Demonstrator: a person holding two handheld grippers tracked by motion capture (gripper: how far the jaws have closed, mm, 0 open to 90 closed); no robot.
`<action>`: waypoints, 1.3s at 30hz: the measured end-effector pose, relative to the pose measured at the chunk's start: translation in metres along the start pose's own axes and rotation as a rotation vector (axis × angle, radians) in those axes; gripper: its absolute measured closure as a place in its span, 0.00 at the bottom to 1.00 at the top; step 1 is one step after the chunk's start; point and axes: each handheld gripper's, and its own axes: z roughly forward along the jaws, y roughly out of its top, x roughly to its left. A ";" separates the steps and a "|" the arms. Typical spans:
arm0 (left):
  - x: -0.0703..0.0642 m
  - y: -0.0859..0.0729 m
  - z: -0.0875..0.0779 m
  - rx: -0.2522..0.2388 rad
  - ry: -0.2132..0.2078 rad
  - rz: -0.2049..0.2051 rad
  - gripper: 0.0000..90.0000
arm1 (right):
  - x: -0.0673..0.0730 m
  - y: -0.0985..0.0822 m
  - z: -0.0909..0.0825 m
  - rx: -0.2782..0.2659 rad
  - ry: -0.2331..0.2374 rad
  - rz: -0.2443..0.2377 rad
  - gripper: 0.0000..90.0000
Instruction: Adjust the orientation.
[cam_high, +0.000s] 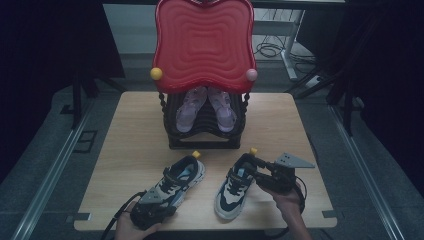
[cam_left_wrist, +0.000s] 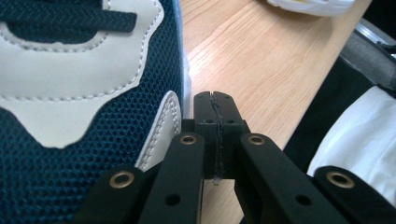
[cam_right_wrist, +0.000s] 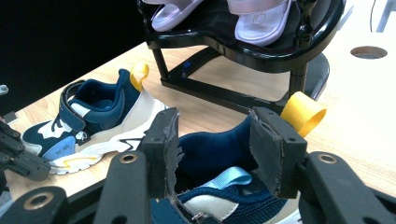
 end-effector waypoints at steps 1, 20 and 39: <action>0.002 0.000 -0.001 0.001 0.002 -0.003 0.99 | 0.000 0.000 0.000 -0.001 0.000 0.001 0.58; 0.044 -0.004 -0.017 -0.006 0.051 -0.083 0.99 | 0.007 0.007 0.001 -0.010 0.014 -0.020 0.58; 0.080 0.002 -0.024 0.005 0.103 -0.131 0.98 | 0.013 0.011 0.006 -0.011 0.037 -0.036 0.58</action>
